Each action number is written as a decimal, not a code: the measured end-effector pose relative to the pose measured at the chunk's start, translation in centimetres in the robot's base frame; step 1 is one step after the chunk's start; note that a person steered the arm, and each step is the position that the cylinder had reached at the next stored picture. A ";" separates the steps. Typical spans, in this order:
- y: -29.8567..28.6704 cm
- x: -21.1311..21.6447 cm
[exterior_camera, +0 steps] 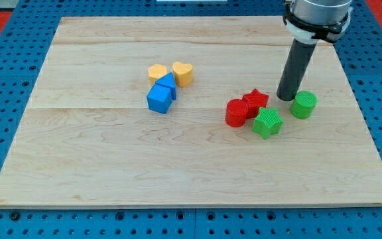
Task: Push the green circle down a bit
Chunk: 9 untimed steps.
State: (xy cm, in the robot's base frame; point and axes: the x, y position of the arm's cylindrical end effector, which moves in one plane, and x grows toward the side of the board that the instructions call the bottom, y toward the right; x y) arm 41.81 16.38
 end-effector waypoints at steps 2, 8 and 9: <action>-2.0 -4.7; 2.5 -2.6; 1.9 -2.2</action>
State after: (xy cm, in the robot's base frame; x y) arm 39.66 18.25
